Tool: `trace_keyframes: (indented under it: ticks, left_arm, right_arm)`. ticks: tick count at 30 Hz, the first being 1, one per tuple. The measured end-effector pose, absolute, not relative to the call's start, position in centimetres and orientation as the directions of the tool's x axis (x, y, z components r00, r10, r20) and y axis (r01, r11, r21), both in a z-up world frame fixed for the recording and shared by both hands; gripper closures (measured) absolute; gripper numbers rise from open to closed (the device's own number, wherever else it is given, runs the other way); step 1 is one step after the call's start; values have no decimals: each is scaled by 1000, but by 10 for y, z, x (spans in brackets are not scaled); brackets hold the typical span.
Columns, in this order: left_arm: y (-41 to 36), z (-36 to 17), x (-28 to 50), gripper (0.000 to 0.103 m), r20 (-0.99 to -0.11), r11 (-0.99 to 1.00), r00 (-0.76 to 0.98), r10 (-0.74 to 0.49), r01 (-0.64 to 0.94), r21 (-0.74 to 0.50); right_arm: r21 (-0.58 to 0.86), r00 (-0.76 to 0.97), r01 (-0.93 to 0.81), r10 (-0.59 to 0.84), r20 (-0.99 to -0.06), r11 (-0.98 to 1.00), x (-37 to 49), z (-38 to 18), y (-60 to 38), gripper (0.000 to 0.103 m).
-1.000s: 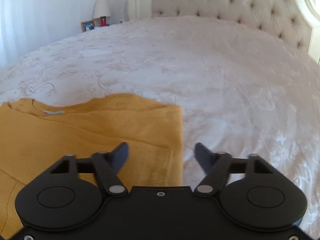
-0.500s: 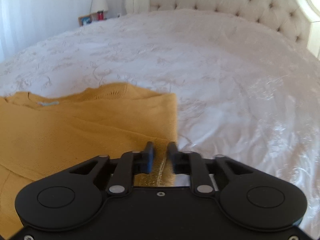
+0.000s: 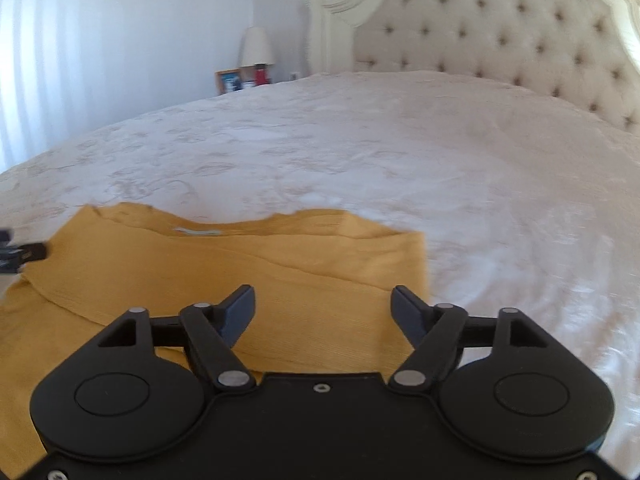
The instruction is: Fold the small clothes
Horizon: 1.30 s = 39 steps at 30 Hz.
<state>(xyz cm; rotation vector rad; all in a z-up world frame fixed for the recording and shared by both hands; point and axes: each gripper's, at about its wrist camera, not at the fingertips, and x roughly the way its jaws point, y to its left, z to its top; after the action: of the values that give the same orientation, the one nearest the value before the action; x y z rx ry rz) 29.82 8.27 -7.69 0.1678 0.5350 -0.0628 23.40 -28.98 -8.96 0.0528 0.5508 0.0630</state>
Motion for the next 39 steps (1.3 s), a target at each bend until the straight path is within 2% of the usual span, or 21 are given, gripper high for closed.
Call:
trace_keyframes:
  ticks: [3,6,9,12,17,22,26,39]
  left_arm:
    - [72,-84,326,1,-521,963,852,53,95,254]
    - [85,-102,351,0,-575,951,803,155,37,308]
    - [121,-115,364,0,-618,980,769,164,-53,194]
    - [148,-122,366,0,-644,995,759,95,-99,30]
    - [142,-114,361,0,-647,995,757,95,-61,75]
    - [148,-78,317,1,-608,1000,794,18,-23,0]
    - [151,-62,272,0,-625,998,778,-63,47,-41]
    - [130,-78,135,0,-695,980,704,-146,197,-7]
  right_arm:
    - [67,836,-83,106,-539,994,249,-99,-275,25]
    - [50,814,-65,82,-575,997,259,-115,-271,25]
    - [80,804,-8,54,-593,997,263,-134,-283,20]
    - [122,823,15,57,-566,992,259,-144,-289,18]
    - [82,814,-2,49,-579,997,261,-140,-283,11]
    - [81,824,-19,61,-563,997,228,-116,-287,7]
    - [64,810,-54,81,-581,996,183,-106,-288,1]
    - [102,719,56,31,-694,993,50,-112,-295,1]
